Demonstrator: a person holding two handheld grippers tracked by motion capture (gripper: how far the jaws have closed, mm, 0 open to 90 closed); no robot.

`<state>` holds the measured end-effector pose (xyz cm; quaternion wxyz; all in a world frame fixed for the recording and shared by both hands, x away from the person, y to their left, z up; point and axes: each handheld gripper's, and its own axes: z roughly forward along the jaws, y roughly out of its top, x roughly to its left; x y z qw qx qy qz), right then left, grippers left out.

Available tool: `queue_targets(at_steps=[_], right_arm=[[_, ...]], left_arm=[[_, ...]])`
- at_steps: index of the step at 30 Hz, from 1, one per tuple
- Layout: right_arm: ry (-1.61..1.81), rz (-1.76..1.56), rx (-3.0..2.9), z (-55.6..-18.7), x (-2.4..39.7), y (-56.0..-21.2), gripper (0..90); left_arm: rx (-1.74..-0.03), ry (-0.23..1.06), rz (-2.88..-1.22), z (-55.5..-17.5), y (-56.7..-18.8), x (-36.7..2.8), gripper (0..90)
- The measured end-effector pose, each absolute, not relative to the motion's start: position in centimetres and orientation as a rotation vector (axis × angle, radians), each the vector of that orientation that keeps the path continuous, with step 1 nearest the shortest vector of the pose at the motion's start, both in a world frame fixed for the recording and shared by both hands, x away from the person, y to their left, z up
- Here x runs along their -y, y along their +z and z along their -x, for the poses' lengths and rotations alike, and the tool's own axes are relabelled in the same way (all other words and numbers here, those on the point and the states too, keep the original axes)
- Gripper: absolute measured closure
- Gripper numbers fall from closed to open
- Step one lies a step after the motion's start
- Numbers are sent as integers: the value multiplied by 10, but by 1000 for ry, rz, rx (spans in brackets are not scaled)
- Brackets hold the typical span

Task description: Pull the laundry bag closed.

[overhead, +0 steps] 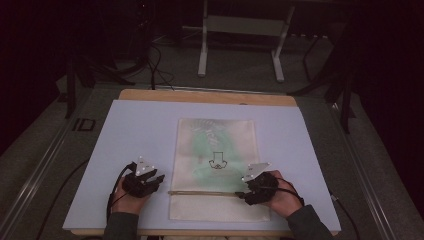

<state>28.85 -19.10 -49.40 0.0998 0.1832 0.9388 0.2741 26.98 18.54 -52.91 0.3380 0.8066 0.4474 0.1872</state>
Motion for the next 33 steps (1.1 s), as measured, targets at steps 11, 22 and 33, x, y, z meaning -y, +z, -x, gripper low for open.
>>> queue_targets(at_steps=[11,22,33], right_arm=[[817,-497,-2791,-288,181,-492,446],[821,-466,-2803,-289,170,-492,441],[828,-440,-2808,-288,161,-491,436]], left_arm=[[-1143,448,-2094,-269,-529,-185,657],[-1096,444,-2109,-267,-528,-182,701],[-1019,375,-2125,-266,-528,-178,750]])
